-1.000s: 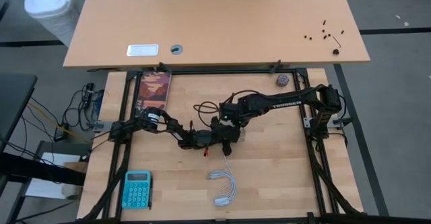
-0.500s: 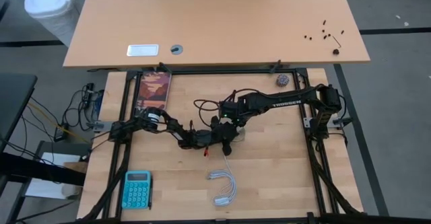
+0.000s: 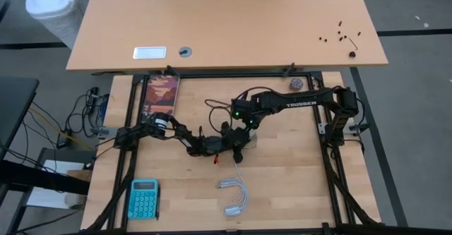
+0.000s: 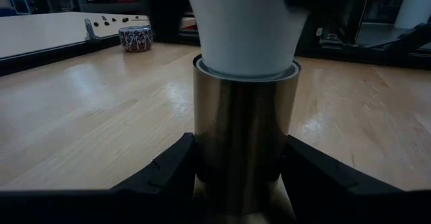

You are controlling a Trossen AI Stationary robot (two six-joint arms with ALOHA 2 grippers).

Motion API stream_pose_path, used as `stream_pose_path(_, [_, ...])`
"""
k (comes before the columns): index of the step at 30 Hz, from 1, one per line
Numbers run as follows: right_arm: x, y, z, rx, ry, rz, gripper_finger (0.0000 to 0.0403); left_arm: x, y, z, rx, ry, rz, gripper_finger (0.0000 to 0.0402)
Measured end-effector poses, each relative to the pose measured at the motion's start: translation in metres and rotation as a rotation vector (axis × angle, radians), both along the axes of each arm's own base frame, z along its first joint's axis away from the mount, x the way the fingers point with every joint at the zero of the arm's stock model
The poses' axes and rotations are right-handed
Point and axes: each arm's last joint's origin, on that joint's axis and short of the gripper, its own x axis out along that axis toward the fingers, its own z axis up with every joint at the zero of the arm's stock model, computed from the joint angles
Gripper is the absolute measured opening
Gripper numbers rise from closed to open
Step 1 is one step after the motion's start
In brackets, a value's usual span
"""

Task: Screw lightbulb
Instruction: Insert the lightbulb into the desk lamp

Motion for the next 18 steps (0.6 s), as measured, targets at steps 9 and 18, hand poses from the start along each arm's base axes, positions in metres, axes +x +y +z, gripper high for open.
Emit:
stream_pose_path(9, [-0.018, -0.023, 0.036, -0.011, -0.132, 0.000, 0.0394, 0.000, 0.000, 0.000, 0.000, 0.000, -0.001, 0.0198])
stream_pose_path(18, [-0.061, -0.030, 0.091, -0.226, -0.296, 0.129, 0.0387, 0.000, 0.000, 0.000, 0.001, 0.000, -0.002, 0.0198])
